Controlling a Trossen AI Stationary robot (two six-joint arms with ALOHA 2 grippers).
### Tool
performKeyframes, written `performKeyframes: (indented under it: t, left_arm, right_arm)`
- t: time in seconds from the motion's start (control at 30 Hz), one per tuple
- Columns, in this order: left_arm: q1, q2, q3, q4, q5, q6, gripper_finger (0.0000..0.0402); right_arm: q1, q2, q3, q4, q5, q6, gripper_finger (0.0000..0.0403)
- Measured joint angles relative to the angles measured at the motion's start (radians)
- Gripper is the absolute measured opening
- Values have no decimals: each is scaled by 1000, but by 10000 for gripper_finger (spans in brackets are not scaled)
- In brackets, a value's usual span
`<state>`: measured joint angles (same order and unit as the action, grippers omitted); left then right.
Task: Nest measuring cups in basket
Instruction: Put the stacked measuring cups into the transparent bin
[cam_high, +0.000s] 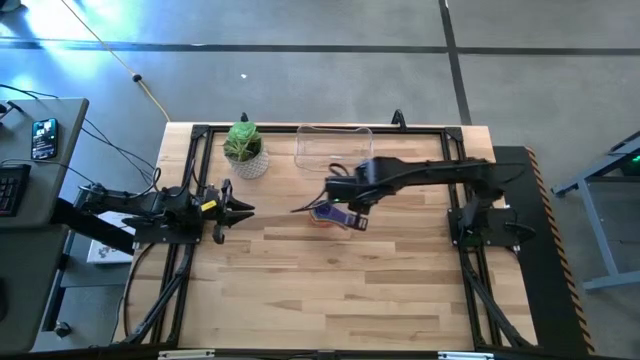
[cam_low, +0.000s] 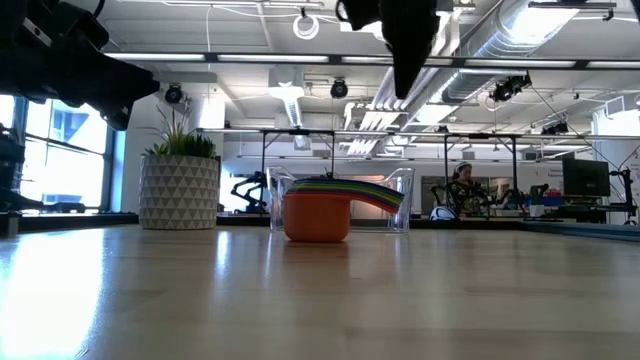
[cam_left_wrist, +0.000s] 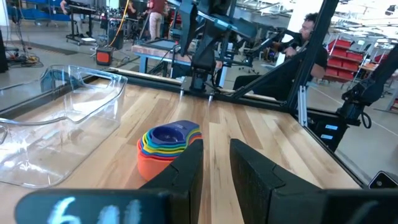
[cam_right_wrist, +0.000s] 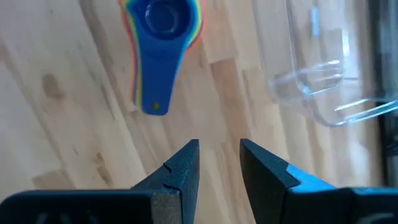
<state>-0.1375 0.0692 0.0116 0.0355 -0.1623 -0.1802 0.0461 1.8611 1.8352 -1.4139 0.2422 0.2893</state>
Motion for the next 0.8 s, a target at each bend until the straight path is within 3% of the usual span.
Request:
performKeyframes:
  t: [0.2, 0.37, 0.8]
  left_arm:
    - [0, 0, 0, 0, 0, 0, 70]
    - [0, 0, 0, 0, 0, 0, 70]
    - [0, 0, 0, -1, 0, 0, 70]
  right_arm:
    - [-1, -225, -302, 256, -17, 61, 108]
    - [-8, -338, -468, 416, -61, 129, 108]
    - [-74, -300, -500, 537, -185, 77, 119]
